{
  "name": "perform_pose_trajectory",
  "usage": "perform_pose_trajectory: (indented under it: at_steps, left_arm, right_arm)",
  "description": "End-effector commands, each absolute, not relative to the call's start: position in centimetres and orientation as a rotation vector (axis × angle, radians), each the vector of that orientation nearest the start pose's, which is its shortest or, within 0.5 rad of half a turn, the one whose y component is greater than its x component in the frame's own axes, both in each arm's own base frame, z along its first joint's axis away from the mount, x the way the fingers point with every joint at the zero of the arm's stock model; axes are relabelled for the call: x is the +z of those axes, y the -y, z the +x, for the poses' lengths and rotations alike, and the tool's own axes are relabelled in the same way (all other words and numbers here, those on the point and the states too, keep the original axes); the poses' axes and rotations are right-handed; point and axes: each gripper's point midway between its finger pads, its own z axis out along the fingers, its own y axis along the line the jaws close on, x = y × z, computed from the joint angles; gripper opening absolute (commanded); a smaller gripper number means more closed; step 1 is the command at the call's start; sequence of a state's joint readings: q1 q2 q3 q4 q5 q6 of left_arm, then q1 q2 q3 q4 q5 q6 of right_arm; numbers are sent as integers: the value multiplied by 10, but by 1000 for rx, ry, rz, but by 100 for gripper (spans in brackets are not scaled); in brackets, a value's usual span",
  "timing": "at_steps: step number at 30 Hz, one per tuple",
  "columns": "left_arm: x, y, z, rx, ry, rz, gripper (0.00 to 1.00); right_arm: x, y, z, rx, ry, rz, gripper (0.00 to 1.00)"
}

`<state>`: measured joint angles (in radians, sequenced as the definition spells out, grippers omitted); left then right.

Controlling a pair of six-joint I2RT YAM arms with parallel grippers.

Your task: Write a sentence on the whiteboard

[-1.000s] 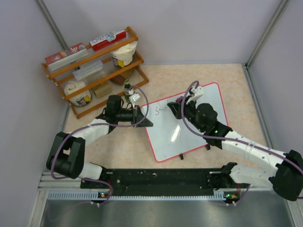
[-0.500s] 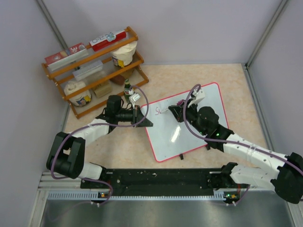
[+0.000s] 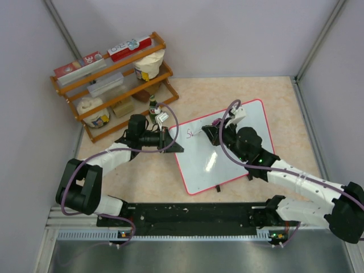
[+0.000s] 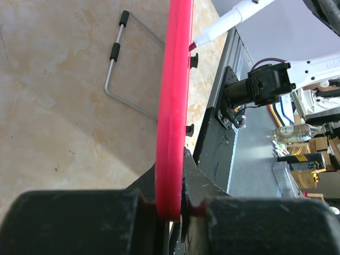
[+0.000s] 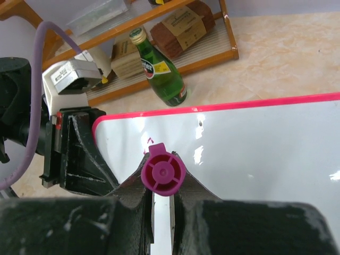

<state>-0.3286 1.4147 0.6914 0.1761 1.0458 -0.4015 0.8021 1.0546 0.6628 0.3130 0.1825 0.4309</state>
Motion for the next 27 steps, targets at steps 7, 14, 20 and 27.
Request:
perform_pose_trajectory:
  at_steps: [7, 14, 20, 27]
  left_arm:
    - [91, 245, 229, -1325, -2205, 695, 0]
    - [92, 246, 229, -1322, -2205, 697, 0]
    - [92, 245, 229, -1321, -2205, 697, 0]
    - [92, 245, 229, -1318, -2202, 697, 0]
  right_arm:
    - [269, -262, 296, 712, -1653, -129, 0]
    - [267, -256, 298, 702, -1657, -96, 0]
    - [266, -251, 300, 694, -1648, -71, 0]
    - [255, -246, 298, 677, -1669, -71, 0]
